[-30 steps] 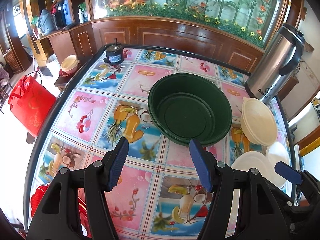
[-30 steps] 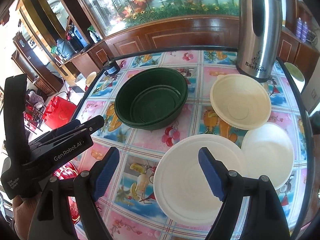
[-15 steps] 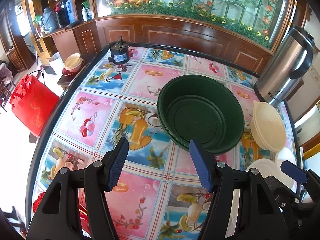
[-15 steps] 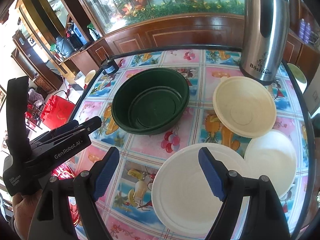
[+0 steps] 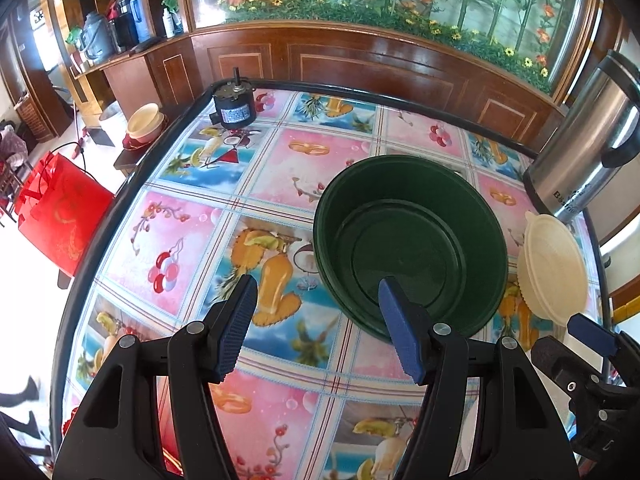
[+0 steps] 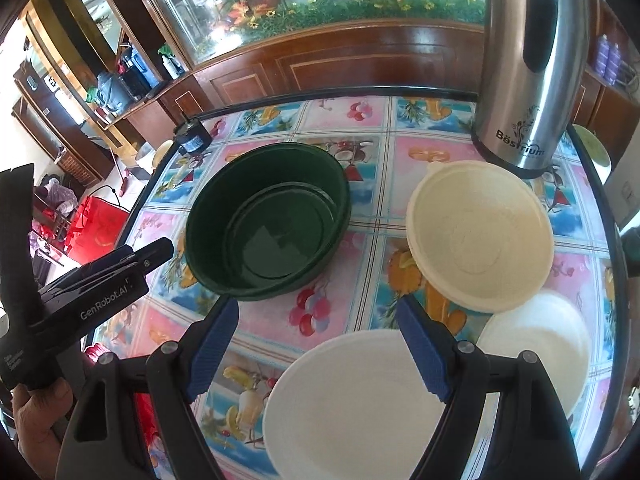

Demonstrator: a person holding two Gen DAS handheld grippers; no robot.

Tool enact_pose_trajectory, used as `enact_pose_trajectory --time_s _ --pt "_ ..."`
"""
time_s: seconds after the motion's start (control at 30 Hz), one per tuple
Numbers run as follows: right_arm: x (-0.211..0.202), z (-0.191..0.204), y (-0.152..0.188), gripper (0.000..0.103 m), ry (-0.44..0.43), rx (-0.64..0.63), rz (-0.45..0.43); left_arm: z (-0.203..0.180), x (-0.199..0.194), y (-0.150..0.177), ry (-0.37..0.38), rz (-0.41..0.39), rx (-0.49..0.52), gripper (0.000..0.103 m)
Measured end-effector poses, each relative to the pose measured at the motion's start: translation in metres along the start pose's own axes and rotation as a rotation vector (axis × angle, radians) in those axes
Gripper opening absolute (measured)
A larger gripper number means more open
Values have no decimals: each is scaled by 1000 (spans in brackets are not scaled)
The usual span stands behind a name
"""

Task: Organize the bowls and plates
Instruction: 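Move the right tool toward the white plates while left holds the red stack, then close the right tool on the rim of the green basin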

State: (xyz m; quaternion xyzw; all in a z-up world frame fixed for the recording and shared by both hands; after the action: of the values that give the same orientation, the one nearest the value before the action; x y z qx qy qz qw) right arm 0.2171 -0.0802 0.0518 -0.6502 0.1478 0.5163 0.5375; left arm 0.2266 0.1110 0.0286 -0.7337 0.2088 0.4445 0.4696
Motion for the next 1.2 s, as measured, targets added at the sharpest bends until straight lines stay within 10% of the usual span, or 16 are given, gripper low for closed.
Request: enact_pose_trajectory --time_s 1.2 --pt "59 -30 -31 82 -23 19 105 -20 51 -24 -18 26 5 64"
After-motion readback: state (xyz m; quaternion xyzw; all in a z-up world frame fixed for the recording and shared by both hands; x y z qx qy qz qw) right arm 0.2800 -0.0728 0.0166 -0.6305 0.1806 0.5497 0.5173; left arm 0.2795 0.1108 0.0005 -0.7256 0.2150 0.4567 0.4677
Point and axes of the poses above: each gripper's, at about its wrist camera, not at the fingertips, and x roughly the way its jaws point, z to its left, y to its underside, the point moved 9 cm from there along x, roughly the way its jaws point, and after that the axes turned 15 degrees about -x, right-handed, at the moved point
